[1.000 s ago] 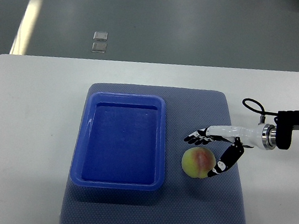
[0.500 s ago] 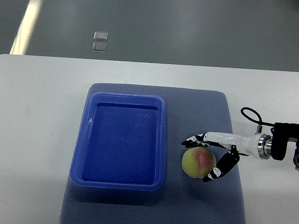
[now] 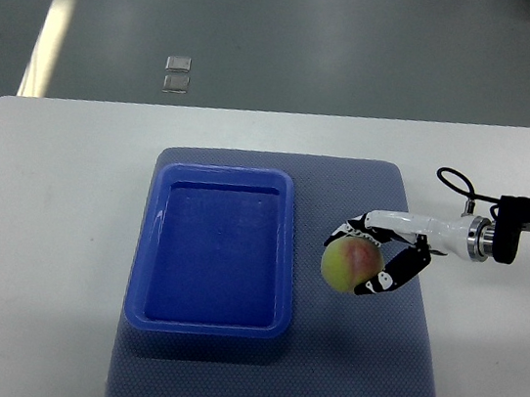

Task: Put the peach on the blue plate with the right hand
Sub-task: 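Lift the peach with the right hand and carry it over the tray, then lower the peach into the blue tray and open the right hand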

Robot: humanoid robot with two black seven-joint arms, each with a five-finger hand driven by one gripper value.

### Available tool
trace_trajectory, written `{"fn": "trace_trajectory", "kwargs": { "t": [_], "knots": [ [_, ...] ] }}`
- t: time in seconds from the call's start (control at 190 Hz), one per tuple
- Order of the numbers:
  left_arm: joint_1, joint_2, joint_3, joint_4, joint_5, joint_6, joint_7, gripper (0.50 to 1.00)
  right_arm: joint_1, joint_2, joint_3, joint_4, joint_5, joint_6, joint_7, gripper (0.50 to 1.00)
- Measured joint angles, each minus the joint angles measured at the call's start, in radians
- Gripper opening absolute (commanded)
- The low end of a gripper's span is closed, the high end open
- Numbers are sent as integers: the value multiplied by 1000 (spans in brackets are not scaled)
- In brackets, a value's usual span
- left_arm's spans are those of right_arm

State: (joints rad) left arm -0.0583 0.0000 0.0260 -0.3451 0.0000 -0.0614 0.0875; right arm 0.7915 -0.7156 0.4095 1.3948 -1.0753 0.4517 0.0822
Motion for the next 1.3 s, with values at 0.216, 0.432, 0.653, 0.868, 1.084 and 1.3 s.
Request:
{"fn": "trace_trajectory", "kwargs": {
  "t": [0.216,0.432,0.653,0.868,1.084,1.3],
  "knots": [
    [0,0,0,0,0,0,0,1000,238,-120,54,24,165,121,-6,500],
    [0,0,0,-2,0,-1,0,1000,412,-136,45,21,219,159,-11,500],
    [0,0,0,-2,0,-2,0,1000,429,22,7,-29,211,135,-15,500],
    [0,0,-1,-1,0,-1,0,1000,427,249,-64,-159,189,83,-13,502],
    [0,0,-2,3,-2,0,0,1000,412,464,-140,-333,120,39,-12,531],
    [0,0,-1,9,-2,0,0,1000,346,609,-203,-441,25,-4,-9,568]
  ]
}}
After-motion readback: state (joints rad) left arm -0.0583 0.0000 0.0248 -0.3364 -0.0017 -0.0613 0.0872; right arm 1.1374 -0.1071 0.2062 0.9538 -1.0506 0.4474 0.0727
